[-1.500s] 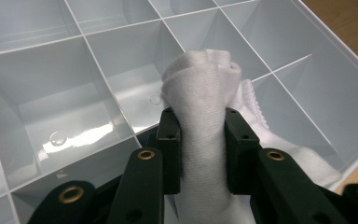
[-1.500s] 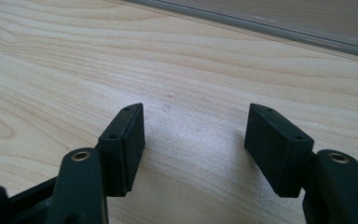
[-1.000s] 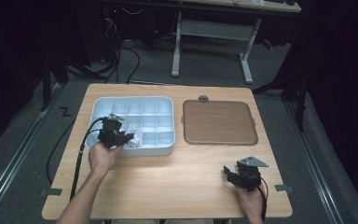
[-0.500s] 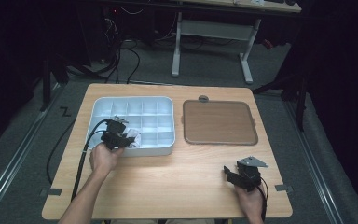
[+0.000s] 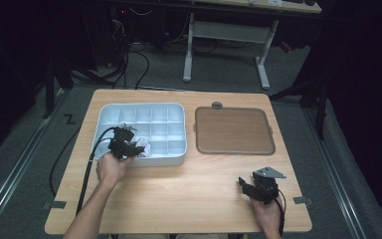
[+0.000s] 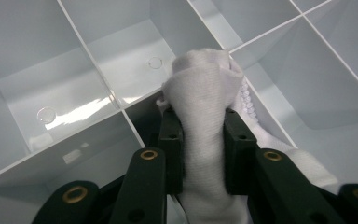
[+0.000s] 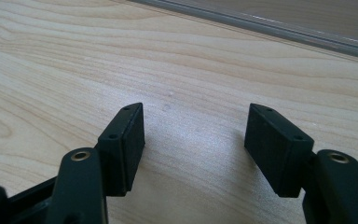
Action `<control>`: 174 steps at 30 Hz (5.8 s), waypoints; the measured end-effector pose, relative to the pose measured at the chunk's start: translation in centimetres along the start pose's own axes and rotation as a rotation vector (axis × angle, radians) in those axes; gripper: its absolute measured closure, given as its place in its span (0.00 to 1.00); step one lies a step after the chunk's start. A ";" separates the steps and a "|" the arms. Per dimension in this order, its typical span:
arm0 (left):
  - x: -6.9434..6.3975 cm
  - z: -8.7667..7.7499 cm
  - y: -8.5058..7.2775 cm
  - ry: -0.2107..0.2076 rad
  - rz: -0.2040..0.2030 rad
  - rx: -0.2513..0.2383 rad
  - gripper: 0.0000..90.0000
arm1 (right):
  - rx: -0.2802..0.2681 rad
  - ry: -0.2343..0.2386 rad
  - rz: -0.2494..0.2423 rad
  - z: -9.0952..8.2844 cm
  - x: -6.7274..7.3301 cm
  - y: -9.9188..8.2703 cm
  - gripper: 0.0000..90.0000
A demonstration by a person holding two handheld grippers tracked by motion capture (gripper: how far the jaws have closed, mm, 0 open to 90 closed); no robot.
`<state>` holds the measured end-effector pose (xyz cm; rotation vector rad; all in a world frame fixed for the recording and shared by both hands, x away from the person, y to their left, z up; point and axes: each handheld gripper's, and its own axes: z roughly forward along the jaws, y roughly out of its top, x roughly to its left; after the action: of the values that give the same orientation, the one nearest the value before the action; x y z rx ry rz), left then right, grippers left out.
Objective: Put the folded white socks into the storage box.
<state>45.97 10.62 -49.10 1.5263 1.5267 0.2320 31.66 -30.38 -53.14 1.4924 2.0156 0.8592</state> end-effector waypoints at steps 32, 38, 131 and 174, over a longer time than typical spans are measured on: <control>-0.1 -1.8 1.4 -0.057 -0.041 -0.080 0.64 | -0.002 0.003 0.002 0.0 -0.1 0.0 0.43; 0.0 -2.6 1.8 -0.048 -0.013 -0.130 0.84 | -0.002 0.004 0.002 0.0 -0.1 0.0 0.43; -1.1 -1.1 0.1 0.025 0.107 -0.049 0.73 | -0.002 0.000 0.003 0.0 -0.1 0.0 0.43; -1.1 -9.9 2.4 -0.128 0.027 -0.267 0.56 | -0.002 -0.003 0.005 0.0 0.0 0.0 0.43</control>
<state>40.51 14.79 -41.52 1.3255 1.3182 0.3335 31.68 -30.41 -53.14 1.4977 2.0091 0.8596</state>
